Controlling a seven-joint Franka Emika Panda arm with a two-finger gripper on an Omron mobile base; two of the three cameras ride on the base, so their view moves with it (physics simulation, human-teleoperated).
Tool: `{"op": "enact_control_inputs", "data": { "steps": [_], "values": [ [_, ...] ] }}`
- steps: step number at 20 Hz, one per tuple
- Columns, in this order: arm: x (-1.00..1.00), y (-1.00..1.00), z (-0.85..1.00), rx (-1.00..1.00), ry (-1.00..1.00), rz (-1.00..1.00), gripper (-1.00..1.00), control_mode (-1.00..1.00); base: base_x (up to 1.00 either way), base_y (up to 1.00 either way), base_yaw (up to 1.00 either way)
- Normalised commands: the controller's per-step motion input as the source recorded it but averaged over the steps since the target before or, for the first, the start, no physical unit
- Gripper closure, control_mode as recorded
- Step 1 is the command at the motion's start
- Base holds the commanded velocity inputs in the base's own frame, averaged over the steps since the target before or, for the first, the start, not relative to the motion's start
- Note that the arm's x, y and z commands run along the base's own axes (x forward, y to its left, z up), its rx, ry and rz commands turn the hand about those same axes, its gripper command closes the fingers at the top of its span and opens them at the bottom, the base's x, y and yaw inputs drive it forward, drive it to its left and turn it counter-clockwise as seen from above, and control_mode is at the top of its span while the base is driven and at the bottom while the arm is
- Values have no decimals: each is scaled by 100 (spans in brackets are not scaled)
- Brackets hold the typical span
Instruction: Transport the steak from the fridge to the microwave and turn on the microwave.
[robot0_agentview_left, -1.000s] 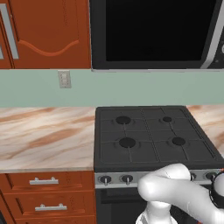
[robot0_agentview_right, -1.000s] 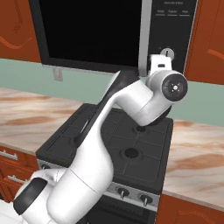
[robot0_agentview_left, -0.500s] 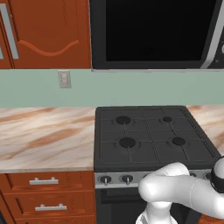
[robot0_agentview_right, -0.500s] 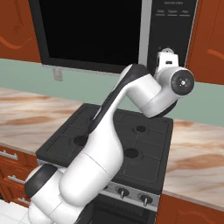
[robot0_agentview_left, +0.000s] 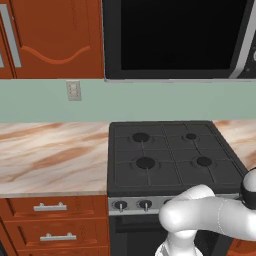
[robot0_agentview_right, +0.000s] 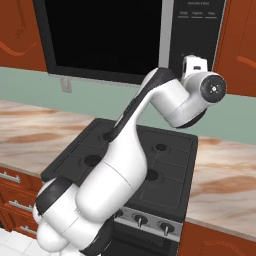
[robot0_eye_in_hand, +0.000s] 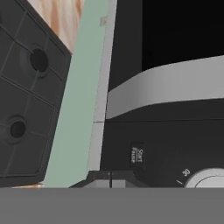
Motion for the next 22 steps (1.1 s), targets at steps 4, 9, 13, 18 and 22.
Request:
{"op": "enact_control_inputs", "data": {
  "steps": [4, 9, 13, 18, 22],
  "values": [
    [14, 0, 0, 0, 0, 0, 100, -100, 0, 0, 0],
    [7, 0, 0, 0, 0, 0, 100, -100, 0, 0, 0],
    [0, 9, 0, 0, 0, 0, 100, -100, 0, 0, 0],
    [0, 15, 0, -1, 0, 0, 100, -100, 0, 0, 0],
    [2, 8, 0, 0, 0, 0, 100, -100, 0, 0, 0]
  ]
}}
